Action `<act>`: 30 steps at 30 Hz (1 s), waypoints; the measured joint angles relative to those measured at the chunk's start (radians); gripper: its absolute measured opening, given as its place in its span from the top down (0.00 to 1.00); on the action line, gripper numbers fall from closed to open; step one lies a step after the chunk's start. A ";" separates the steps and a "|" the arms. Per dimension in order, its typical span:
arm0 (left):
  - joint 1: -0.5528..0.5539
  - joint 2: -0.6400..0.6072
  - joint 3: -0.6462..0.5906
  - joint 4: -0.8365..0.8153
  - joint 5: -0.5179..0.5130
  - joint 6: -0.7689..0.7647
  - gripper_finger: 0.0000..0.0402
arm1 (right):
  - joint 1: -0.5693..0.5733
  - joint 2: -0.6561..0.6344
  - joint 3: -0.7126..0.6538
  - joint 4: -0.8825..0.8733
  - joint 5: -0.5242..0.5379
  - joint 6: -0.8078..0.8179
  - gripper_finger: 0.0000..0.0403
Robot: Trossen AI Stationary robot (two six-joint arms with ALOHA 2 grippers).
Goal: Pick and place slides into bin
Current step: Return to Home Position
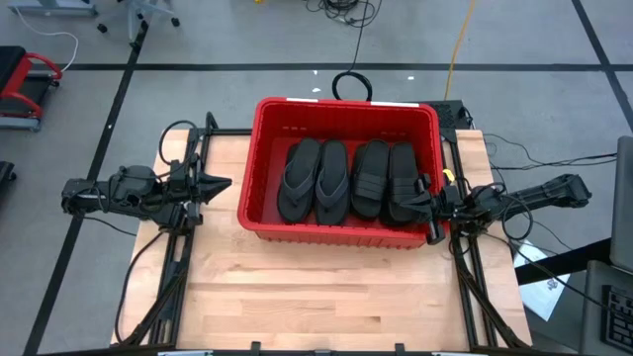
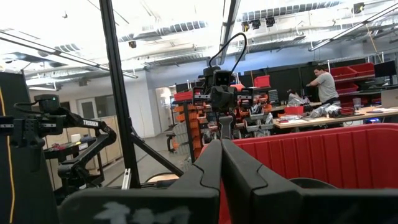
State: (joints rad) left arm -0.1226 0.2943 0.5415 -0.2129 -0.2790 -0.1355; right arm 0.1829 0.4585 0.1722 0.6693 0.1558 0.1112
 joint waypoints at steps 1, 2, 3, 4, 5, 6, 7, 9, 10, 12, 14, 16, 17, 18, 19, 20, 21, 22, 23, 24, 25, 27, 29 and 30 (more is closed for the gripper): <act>0.000 0.000 0.000 0.000 0.000 0.000 0.95 | 0.000 0.000 0.000 0.000 0.000 0.000 1.00; 0.000 0.000 0.000 0.000 0.000 0.000 0.96 | 0.000 0.000 0.000 0.000 0.000 0.000 1.00; 0.000 0.000 0.000 0.000 0.000 0.000 0.96 | 0.000 0.000 0.000 0.000 0.000 0.000 1.00; 0.000 0.000 0.000 0.000 0.000 0.000 0.97 | 0.000 0.000 0.000 0.000 0.000 0.000 1.00; 0.000 0.000 0.000 0.000 0.000 0.000 0.98 | 0.000 0.000 0.000 0.000 0.000 0.000 1.00; 0.000 0.000 0.000 0.000 0.000 0.000 0.98 | 0.000 0.000 0.000 0.000 0.000 0.000 1.00; 0.000 0.000 0.000 0.000 0.000 0.000 0.99 | 0.000 0.000 0.000 0.000 0.000 0.000 1.00; 0.000 0.000 0.000 0.000 0.000 0.000 1.00 | 0.000 0.000 0.000 0.000 0.000 0.000 1.00; 0.000 0.000 0.000 0.000 0.000 0.000 1.00 | 0.000 0.000 0.000 0.000 0.000 0.000 1.00; 0.000 0.000 0.000 0.000 0.000 0.000 0.98 | 0.000 0.000 0.000 0.000 0.000 0.000 1.00; 0.000 0.000 0.000 0.000 0.000 0.000 0.97 | 0.000 0.000 0.000 0.000 0.000 0.000 1.00; 0.000 0.000 0.000 0.000 0.000 0.000 0.95 | 0.000 0.000 0.000 0.000 0.000 0.000 1.00; 0.000 0.000 0.000 0.000 0.000 0.000 0.94 | 0.000 0.000 0.000 0.000 0.000 0.000 1.00; 0.000 0.000 0.000 0.000 0.000 0.000 0.94 | 0.000 0.000 0.000 0.000 0.000 0.000 1.00; 0.000 0.000 0.000 0.000 0.000 0.000 0.93 | 0.000 0.000 0.000 0.000 0.000 0.000 1.00; 0.000 0.000 0.000 0.000 0.000 0.000 0.93 | 0.000 0.000 0.000 0.000 0.000 0.000 1.00; 0.000 0.000 0.000 0.000 0.000 0.000 0.93 | 0.000 0.000 0.000 0.000 0.000 0.000 1.00; 0.000 0.000 0.000 0.000 0.000 0.000 0.93 | 0.000 0.000 0.000 0.000 0.000 0.000 1.00; 0.000 0.000 0.000 0.000 0.000 0.000 0.93 | 0.000 0.000 0.000 0.000 0.000 0.000 1.00; 0.000 0.000 0.000 0.000 0.000 0.000 0.93 | 0.000 0.000 0.000 0.000 0.000 0.000 1.00; 0.000 0.000 0.000 0.000 0.000 0.000 0.94 | 0.000 0.000 0.000 0.000 0.000 0.000 1.00; 0.000 0.000 0.000 0.000 0.000 0.000 0.95 | 0.000 0.000 0.000 0.000 0.000 0.000 1.00; 0.000 0.000 0.000 0.000 0.000 0.000 0.96 | 0.000 0.000 0.000 0.000 0.000 0.000 1.00; 0.000 0.000 0.000 0.000 0.000 0.000 0.96 | 0.000 0.000 0.000 0.000 0.000 0.000 1.00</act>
State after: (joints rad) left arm -0.1228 0.2943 0.5415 -0.2128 -0.2790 -0.1354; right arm 0.1829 0.4583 0.1722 0.6693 0.1556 0.1112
